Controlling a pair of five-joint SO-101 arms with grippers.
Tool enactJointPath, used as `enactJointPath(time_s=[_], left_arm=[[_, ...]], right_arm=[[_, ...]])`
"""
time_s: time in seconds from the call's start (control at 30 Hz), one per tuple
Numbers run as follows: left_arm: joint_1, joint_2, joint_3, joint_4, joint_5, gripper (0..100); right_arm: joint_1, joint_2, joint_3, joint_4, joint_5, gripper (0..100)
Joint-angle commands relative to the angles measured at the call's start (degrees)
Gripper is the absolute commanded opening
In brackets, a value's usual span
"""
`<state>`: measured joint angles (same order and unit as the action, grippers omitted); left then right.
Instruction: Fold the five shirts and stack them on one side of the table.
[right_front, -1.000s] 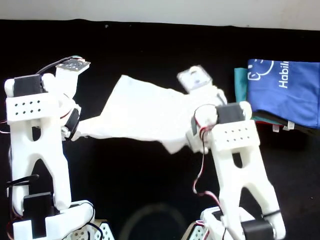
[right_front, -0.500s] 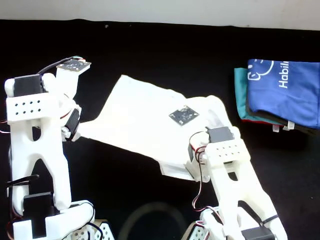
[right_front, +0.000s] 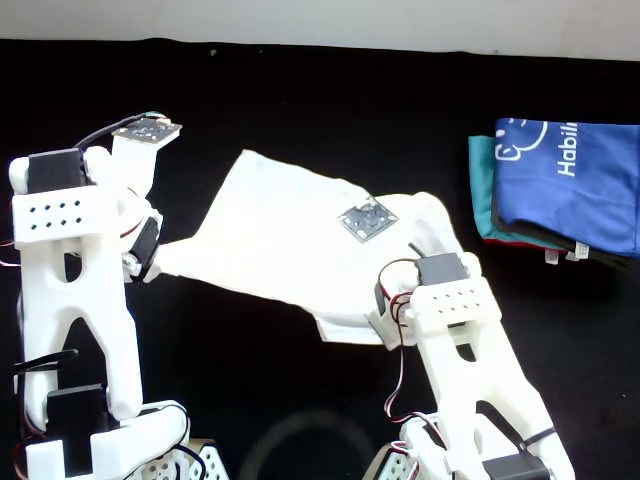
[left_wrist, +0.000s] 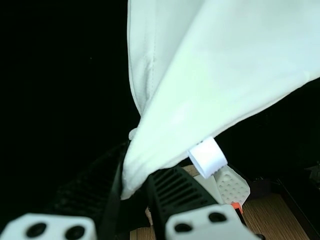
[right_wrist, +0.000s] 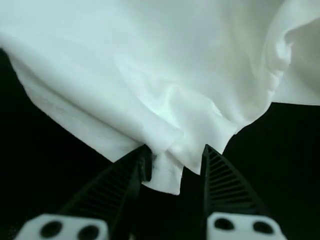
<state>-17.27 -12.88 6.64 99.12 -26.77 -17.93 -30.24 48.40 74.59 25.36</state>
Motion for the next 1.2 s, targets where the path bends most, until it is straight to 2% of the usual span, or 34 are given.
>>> enactJointPath(time_s=[0.0,0.1,0.27,0.57,0.73,0.9,1.07,1.17], left_arm=[[-0.13,-1.8,-2.07,0.18,-0.18,1],[-0.13,-1.8,-2.07,0.18,-0.18,1],[-0.13,-1.8,-2.07,0.18,-0.18,1],[-0.13,-1.8,-2.07,0.18,-0.18,1],[-0.13,-1.8,-2.07,0.18,-0.18,1],[-0.13,-1.8,-2.07,0.18,-0.18,1],[-0.13,-1.8,-2.07,0.18,-0.18,1],[-0.13,-1.8,-1.98,0.35,-0.18,1]], right_arm=[[-2.86,-1.71,-5.23,9.8,0.53,16.6],[-4.79,-4.79,-8.48,15.96,0.18,16.6],[-4.97,-10.68,-7.87,16.22,0.09,16.9],[-6.02,-6.81,9.19,-1.27,0.09,17.0],[-9.54,-4.26,9.71,-3.03,0.09,17.3],[-9.8,1.27,10.07,-7.52,0.0,24.5],[-9.45,11.65,9.89,-13.93,0.0,24.4],[-8.4,15.69,9.19,-15.16,0.0,17.3]])
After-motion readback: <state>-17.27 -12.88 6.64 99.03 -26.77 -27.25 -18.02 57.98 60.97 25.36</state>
